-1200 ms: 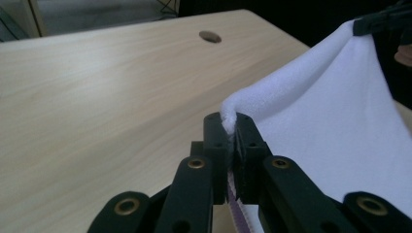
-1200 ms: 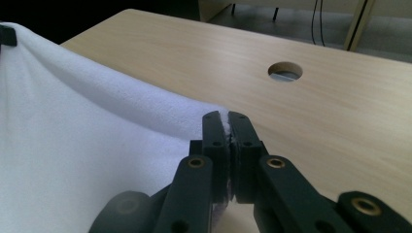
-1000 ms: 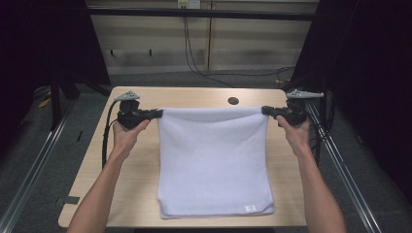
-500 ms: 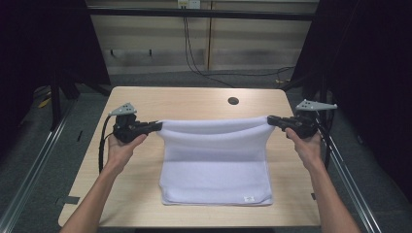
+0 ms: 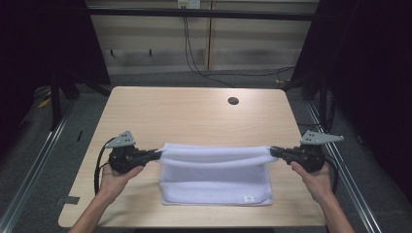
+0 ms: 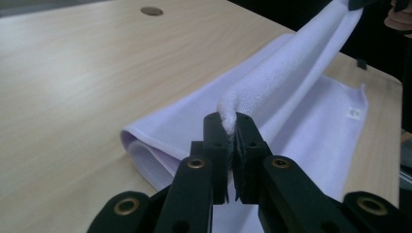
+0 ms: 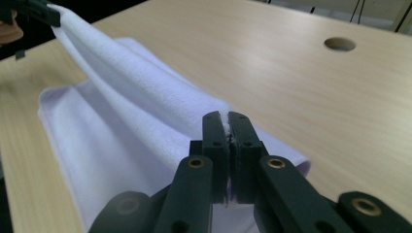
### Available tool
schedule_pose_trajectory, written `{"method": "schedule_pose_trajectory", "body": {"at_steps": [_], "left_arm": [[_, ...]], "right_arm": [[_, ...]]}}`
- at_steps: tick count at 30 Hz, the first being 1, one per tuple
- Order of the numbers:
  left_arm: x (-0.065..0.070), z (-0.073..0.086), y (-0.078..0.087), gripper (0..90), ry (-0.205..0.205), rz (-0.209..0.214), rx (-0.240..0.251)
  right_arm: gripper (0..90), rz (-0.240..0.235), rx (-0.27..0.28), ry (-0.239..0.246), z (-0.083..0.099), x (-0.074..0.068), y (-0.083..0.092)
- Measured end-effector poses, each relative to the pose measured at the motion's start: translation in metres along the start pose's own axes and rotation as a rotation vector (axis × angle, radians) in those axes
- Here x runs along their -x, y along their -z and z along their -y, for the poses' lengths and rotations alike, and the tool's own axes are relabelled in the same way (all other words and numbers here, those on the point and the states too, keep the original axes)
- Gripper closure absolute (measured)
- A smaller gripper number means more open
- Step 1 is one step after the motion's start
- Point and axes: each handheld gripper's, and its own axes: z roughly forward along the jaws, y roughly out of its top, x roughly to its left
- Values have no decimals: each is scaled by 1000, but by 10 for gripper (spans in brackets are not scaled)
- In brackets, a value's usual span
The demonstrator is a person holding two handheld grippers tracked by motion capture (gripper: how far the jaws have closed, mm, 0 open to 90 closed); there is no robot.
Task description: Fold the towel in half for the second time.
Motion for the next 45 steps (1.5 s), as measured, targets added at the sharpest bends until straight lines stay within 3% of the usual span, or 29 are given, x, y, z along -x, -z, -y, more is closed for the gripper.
{"method": "schedule_pose_trajectory", "body": {"at_steps": [2,10,16,19,21,23,26,30,33,35,38,41,45], "left_arm": [[6,11,0,858,-19,-7,-32],[20,46,-7,852,-22,61,-166],[29,56,0,834,-15,96,-180],[35,66,-2,818,-53,105,-238],[37,68,-4,811,-54,113,-263],[36,69,-6,808,-65,124,-276],[38,70,-9,809,-76,130,-296],[40,73,-11,803,-92,110,-330],[39,72,-6,707,-60,99,-295],[35,69,1,675,-19,121,-229],[26,63,9,627,16,93,-125],[12,55,13,577,53,16,-62],[-10,54,14,477,117,-88,-30]], "right_arm": [[875,-9,-14,-4,9,-7,2],[870,-37,-128,8,42,-29,4],[851,-55,-203,5,66,-40,3],[821,-65,-237,-1,75,-43,4],[811,-50,-249,5,78,-45,6],[807,-57,-236,-8,80,-48,10],[806,-66,-251,-13,87,-50,7],[812,-65,-315,-12,94,-51,-1],[776,-63,-325,-19,94,-50,-2],[716,-77,-268,-46,91,-49,3],[607,-66,-146,-116,84,-41,11],[536,-29,-78,-170,75,-29,12],[467,23,-56,-194,70,-17,2]]}}
